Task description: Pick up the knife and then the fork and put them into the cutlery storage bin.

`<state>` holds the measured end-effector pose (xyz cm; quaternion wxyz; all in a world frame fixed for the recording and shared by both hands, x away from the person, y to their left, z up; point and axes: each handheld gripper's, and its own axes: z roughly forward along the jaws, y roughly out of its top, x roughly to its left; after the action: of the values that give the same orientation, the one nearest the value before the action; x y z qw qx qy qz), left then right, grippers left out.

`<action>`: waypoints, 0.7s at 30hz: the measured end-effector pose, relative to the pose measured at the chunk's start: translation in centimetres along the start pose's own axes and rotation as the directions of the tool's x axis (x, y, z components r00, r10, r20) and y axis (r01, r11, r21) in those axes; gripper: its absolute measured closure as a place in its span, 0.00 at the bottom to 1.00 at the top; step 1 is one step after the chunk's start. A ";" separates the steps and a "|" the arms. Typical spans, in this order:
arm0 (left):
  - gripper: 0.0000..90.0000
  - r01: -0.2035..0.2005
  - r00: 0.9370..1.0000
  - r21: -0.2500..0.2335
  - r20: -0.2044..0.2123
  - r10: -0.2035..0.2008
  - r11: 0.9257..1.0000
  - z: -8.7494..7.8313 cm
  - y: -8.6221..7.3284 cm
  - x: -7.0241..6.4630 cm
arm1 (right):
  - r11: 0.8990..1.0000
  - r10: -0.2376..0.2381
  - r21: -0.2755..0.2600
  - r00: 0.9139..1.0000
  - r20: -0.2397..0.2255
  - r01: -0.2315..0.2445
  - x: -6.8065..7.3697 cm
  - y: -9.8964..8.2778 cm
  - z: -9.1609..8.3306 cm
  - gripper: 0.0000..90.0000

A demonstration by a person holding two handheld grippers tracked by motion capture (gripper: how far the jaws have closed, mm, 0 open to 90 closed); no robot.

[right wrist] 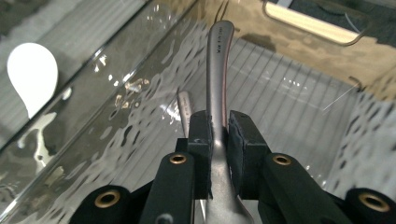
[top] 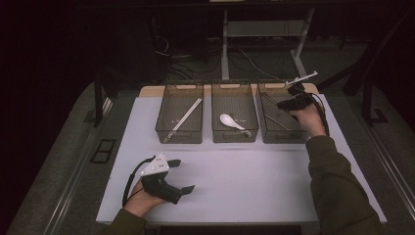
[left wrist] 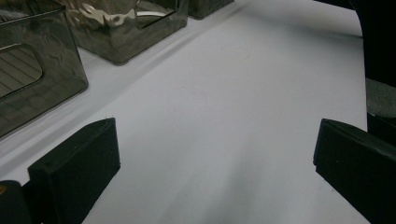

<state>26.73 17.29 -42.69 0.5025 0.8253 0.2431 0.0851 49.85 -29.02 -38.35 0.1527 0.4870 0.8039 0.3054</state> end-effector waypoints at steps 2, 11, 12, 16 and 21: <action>0.00 0.000 1.000 -0.003 -0.001 0.000 1.000 0.0 0.0 0.0 | 1.000 -0.004 0.016 1.000 -0.007 0.004 0.2 0.1 0.5 0.88; 0.00 0.002 1.000 -0.001 -0.002 -0.002 1.000 -0.1 0.0 0.0 | 0.998 -0.013 0.057 1.000 -0.019 0.014 0.6 0.2 1.7 0.92; 0.00 0.003 1.000 -0.002 -0.002 -0.003 1.000 -0.1 0.0 0.0 | 0.999 -0.001 0.047 0.999 -0.035 0.003 0.5 0.2 1.6 0.89; 0.00 0.001 1.000 -0.001 -0.002 -0.001 1.000 -0.1 0.0 -0.1 | 0.999 -0.013 0.033 1.000 -0.027 0.014 0.5 0.3 1.2 0.82; 0.00 0.003 1.000 0.000 -0.002 -0.003 1.000 0.0 0.0 -0.1 | 1.000 0.008 -0.007 0.999 -0.036 -0.008 0.2 0.3 0.6 0.69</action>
<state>26.64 17.28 -42.70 0.5024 0.8249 0.2446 0.0852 50.26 -28.53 -38.56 0.1388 0.4841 0.8035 0.3176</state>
